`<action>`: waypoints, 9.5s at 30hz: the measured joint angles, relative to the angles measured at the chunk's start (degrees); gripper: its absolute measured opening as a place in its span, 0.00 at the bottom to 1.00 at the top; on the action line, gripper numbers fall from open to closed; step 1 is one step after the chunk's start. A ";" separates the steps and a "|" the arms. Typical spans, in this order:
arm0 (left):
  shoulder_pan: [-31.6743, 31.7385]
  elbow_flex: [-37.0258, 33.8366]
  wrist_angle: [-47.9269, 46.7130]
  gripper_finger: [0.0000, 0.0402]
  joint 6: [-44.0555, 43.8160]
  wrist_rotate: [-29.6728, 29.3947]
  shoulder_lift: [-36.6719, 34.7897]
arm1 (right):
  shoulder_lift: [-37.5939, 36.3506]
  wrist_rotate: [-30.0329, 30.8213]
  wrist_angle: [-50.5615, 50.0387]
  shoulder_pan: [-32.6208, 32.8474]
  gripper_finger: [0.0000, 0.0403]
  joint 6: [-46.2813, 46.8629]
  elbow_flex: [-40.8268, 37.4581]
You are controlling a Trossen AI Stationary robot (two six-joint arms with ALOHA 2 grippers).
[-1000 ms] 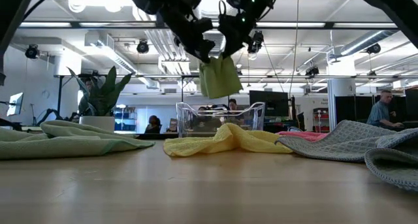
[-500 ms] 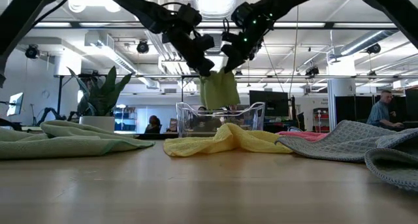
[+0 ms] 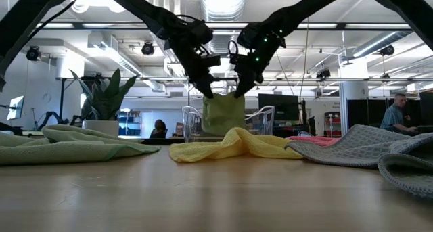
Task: Fold microfiber towels
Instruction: Put the folded green microfiber cloth into the transparent bin, then fold the yellow microfiber cloth
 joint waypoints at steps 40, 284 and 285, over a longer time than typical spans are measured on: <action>1.35 -4.46 18.11 0.02 10.67 -9.10 -0.30 | -0.31 15.83 2.57 1.25 0.02 0.98 1.59; -49.08 -47.93 7.33 0.39 -44.08 -0.50 -26.70 | -25.46 10.30 11.67 55.04 0.17 78.81 -52.31; -49.40 -47.93 7.33 0.39 -44.08 -0.46 -26.64 | -25.46 10.30 12.68 55.04 0.15 79.07 -52.92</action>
